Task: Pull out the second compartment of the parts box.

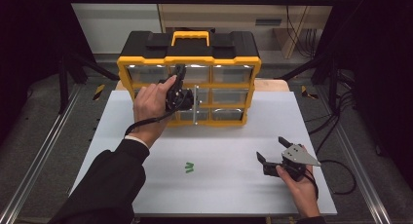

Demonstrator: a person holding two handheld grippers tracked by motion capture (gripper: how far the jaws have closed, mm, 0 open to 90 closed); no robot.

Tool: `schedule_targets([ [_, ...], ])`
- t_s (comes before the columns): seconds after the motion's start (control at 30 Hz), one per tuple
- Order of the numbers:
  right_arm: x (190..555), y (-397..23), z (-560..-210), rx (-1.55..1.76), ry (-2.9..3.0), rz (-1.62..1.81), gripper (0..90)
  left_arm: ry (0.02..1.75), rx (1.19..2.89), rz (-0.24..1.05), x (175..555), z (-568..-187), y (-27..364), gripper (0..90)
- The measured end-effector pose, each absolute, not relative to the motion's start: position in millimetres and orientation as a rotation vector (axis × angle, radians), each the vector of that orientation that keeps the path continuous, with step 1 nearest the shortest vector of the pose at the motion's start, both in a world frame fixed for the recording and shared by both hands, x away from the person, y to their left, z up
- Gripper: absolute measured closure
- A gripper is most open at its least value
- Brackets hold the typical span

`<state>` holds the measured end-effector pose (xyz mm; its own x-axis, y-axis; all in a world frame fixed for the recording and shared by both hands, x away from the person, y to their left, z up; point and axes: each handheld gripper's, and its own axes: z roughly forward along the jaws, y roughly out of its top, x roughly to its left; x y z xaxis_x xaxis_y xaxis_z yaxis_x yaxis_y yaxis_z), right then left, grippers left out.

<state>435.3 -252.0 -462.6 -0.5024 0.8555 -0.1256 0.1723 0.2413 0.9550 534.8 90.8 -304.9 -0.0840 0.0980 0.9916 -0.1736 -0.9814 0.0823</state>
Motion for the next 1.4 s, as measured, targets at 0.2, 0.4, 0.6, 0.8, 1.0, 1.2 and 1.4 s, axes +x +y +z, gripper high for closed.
schedule_targets([
  [0.2, 435, -252, -463, 0.941, 1.843, 1.294, 6.3, -0.083, 1.995, 2.185, 534, -305, 91, 79.1],
  [0.4, 435, -252, -463, 0.94, 1.844, 1.294, 6.3, -0.082, 1.999, 2.18, 533, -304, 91, 79.3],
  [0.6, 435, -252, -463, 0.941, 1.844, 1.293, 6.3, -0.086, 1.999, 2.181, 532, -304, 91, 79.4],
  [0.8, 435, -252, -463, 0.942, 1.844, 1.297, 6.2, -0.083, 1.999, 2.181, 529, -304, 91, 79.3],
  [1.0, 435, -252, -463, 0.939, 1.848, 1.294, 6.3, -0.088, 1.995, 2.185, 524, -304, 91, 79.4],
  [1.2, 435, -251, -462, 0.936, 1.849, 1.295, 6.2, -0.093, 1.993, 2.187, 517, -304, 92, 79.3],
  [1.4, 435, -250, -462, 0.934, 1.847, 1.297, 6.3, -0.091, 1.99, 2.185, 508, -304, 92, 79.3],
])
